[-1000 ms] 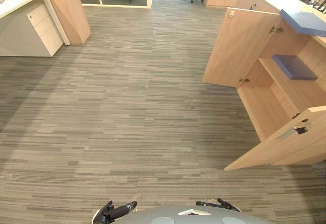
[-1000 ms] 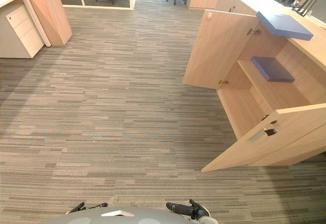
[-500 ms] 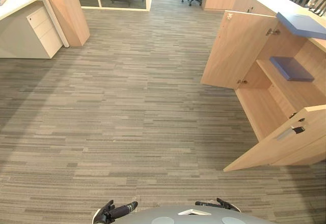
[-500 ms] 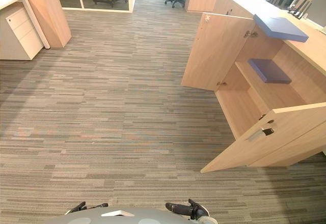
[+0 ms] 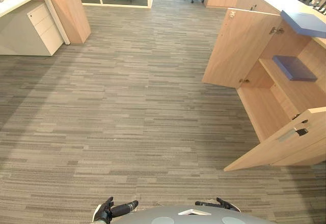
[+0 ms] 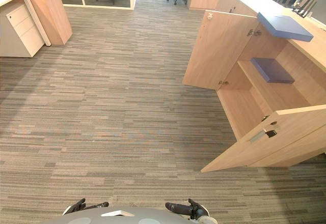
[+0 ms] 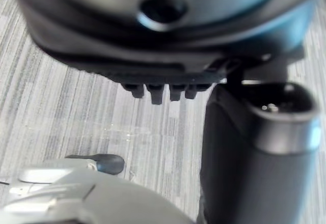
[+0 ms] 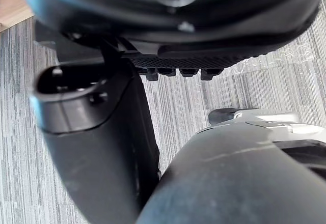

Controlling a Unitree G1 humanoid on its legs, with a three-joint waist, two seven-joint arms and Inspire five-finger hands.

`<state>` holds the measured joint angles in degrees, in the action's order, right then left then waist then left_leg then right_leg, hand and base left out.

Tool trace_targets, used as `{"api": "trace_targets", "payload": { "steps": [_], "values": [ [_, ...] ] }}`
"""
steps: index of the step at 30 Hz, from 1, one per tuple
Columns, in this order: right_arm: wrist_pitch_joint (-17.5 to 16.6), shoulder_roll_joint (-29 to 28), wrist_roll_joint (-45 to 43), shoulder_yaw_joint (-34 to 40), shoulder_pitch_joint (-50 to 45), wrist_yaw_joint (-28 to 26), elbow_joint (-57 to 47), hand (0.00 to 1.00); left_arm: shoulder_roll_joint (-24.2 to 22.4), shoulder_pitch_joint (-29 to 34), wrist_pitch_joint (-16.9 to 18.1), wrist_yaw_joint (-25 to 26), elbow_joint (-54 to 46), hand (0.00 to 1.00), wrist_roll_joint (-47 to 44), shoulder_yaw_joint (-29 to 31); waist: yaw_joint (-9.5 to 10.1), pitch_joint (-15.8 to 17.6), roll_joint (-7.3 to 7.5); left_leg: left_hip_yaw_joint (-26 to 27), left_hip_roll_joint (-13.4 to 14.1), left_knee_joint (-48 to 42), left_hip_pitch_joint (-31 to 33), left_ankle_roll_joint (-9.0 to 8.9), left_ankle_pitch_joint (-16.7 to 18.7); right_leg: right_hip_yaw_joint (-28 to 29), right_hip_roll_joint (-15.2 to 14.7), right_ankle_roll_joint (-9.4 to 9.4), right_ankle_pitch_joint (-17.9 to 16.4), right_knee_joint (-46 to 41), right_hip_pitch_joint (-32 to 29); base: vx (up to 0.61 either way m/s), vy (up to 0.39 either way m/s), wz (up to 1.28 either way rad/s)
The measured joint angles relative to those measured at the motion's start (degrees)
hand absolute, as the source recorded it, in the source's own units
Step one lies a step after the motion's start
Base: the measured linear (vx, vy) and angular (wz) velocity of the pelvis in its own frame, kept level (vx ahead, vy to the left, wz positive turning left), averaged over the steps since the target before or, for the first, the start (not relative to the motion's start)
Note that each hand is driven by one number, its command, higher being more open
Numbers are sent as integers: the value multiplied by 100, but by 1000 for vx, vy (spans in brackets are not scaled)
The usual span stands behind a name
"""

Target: Walk over to the cabinet, pick up the folder, carry it to the office cabinet, place the folder inside the office cabinet, then close the office cabinet door

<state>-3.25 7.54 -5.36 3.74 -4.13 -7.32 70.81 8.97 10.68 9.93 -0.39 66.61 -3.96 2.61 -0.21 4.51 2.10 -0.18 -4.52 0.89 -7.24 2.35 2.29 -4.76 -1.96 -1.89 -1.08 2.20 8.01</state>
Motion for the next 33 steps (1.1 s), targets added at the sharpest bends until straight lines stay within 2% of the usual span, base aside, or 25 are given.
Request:
{"api": "trace_targets", "payload": {
  "steps": [2, 3, 4, 5, 6, 7, 9, 10, 12, 14, 15, 16, 17, 19, 22, 23, 25, 26, 27, 28, 29, 30, 31, 32, 33],
  "values": [
    [-4, 19, -5, -22, 52, 12, 51, 100, -9, -7, 7, 33, -113, 100, -22, 3, 3, 71, -44, 18, 44, -889, 378, -45, 458, -5, 18, 35, -47, -83, 13, -52, -27, 1],
    [-5, 60, -7, -19, 63, 1, 65, 100, -46, -8, 13, 53, -225, 100, -39, 12, 6, 121, -125, 33, 153, -1543, 633, -168, 823, -11, 115, 107, -177, -166, 16, -83, -22, -2],
    [-11, 85, -6, 32, 64, -9, 71, 100, -109, -5, 19, 65, -324, 100, -49, 83, 11, 155, -198, 44, 302, -2199, 885, -487, 1166, 29, 220, 166, -234, -237, 30, -76, -12, -5],
    [-12, 88, -7, 39, 70, -4, 54, 100, -144, -3, 21, 56, -359, 100, -61, 164, 23, 163, -218, 55, 362, -2557, 1021, -639, 1254, 44, 261, 184, -245, -238, 40, -74, -13, -11],
    [-4, 110, -10, 85, 113, 22, 33, 100, -214, -7, 22, 35, -432, 100, -112, 302, 39, 225, -286, 57, 461, -3395, 1383, -720, 1252, 64, 342, 221, -269, -288, 65, -37, 2, -18],
    [-3, 116, -22, 183, 138, 37, 32, 100, -265, -47, 27, 24, -493, 100, -248, 399, 57, 360, -264, 64, 510, -4101, 1689, -816, 1071, 155, 352, 264, -332, -418, 108, -37, 15, -23],
    [19, 124, -62, 275, 145, 56, 37, 100, -341, -115, 31, 22, -521, 100, -314, 554, 125, 408, -304, 147, 621, -4809, 2023, -557, 1328, 325, 291, 265, -439, -549, 123, 19, 79, -37],
    [24, 127, -62, 316, 153, 61, 44, 100, -356, -127, 36, 24, -526, 100, -384, 556, 141, 416, -312, 124, 660, -4811, 2118, -571, 1440, 398, 219, 236, -460, -561, 129, 62, 126, -50],
    [35, 141, -65, 388, 177, 64, 75, 100, -373, -133, 42, 26, -525, 100, -469, 545, 133, 408, -288, -3, 718, -4188, 2137, -617, 1491, 615, 38, 111, -540, -621, 91, 102, 226, -52],
    [34, 219, -68, 416, 235, 61, 68, 100, -379, -159, 26, 30, -485, 100, -467, 533, 63, 462, -437, -553, 767, -3011, 2014, -749, 1412, 868, -133, -80, -657, -611, 47, 133, 333, -57],
    [39, 257, -67, 398, 262, 65, 54, 100, -431, -176, 7, 35, -390, 100, -468, 531, 13, 462, -565, -375, 781, -2720, 1925, -726, 921, 1033, -209, -191, -709, -501, 95, 207, 347, -49],
    [54, 295, -64, 386, 276, 54, 56, 100, -428, -191, 7, 58, -344, 100, -468, 535, 31, 483, -627, -234, 755, -2650, 1921, -699, 897, 1062, -226, -241, -680, -628, 103, 306, 345, -50],
    [65, 277, -64, 398, 287, 56, 57, 100, -410, -215, 12, 83, -290, 100, -466, 538, 31, 470, -556, -30, 672, -2553, 1836, -660, 943, 1038, -291, -186, -763, -1112, -15, 368, 234, -54],
    [63, 191, -53, 403, 282, 49, 98, 100, -378, -208, 4, 100, -273, 100, -463, 565, 53, 404, -458, 102, 430, -2451, 1685, -496, 1037, 1042, -459, -132, -895, -1245, -39, 255, 125, -50],
    [109, 122, -52, 661, 190, 42, 157, 100, -382, -120, -24, 105, -177, 100, -466, 705, 42, 138, -335, 521, 123, -2062, 1297, -184, 1075, 1287, -784, -216, -915, -1477, -171, 290, 170, -48],
    [122, 122, -55, 729, 135, 37, 155, 100, -383, -106, -24, 104, -165, 100, -464, 723, 54, 88, -352, 585, 57, -1911, 1164, -84, 1016, 1366, -841, -237, -928, -1657, -249, 296, 171, -56],
    [104, 118, -66, 1229, 49, -20, 111, 100, -458, -29, -25, 83, -78, 100, -461, 755, 58, -97, -473, 645, -262, -1258, 588, 195, 835, 1624, -997, -300, -964, -3272, -935, 350, 183, -50],
    [102, 97, -66, 1377, 54, -40, 35, 100, -460, 16, -17, 75, -96, 100, -460, 751, 9, -115, -449, 600, -380, -1147, 435, 214, 818, 1612, -1055, -291, -944, -3829, -1141, 329, 153, -24],
    [93, -17, -124, 1614, 46, -61, -98, 100, -424, 40, -23, 46, -89, 100, -449, 747, -46, -121, -353, 529, -629, -1013, 142, 222, 820, 1509, -1298, -99, -758, -4890, -1532, 264, 87, 15],
    [14, -100, -230, 1765, 47, -44, -191, 100, -400, 48, -23, 38, -82, 100, -446, 730, -167, -105, -303, 419, -751, -947, -126, 290, 863, 1160, -1561, 83, -656, -5689, -1775, 266, 72, 32],
    [-5, -121, -246, 1846, 49, -25, -223, 100, -413, 43, -24, 35, -81, 100, -445, 730, -212, -84, -289, 319, -779, -924, -252, 311, 876, 913, -1649, 167, -719, -6033, -1868, 271, 46, 50],
    [-5, -111, -303, 1926, 60, 10, -249, 100, -442, -2, -24, 15, -85, 100, -436, 715, -228, -3, -362, 201, -756, -809, -563, 303, 880, 430, -1676, 256, -928, -6362, -1970, 253, 23, 37],
    [0, -106, -310, 1939, 70, 21, -297, 100, -459, -5, -23, 4, -86, 100, -434, 694, -222, 25, -402, 140, -688, -750, -742, 289, 888, 102, -1613, 229, -1127, -6362, -2033, 236, 7, 34],
    [1, -123, -323, 1936, 87, 52, -314, 100, -458, -6, -20, -9, -97, 100, -432, 676, -209, 41, -406, 117, -577, -741, -877, 285, 893, -292, -1458, 204, -1370, -6077, -2172, 205, -34, 26],
    [3, -161, -416, 1949, 109, 66, -313, 100, -458, -7, -20, -22, -96, 100, -432, 670, -212, 69, -415, 102, -469, -729, -956, 288, 896, -557, -1314, 217, -1459, -5683, -2267, 148, -47, 22]
  ]
}}
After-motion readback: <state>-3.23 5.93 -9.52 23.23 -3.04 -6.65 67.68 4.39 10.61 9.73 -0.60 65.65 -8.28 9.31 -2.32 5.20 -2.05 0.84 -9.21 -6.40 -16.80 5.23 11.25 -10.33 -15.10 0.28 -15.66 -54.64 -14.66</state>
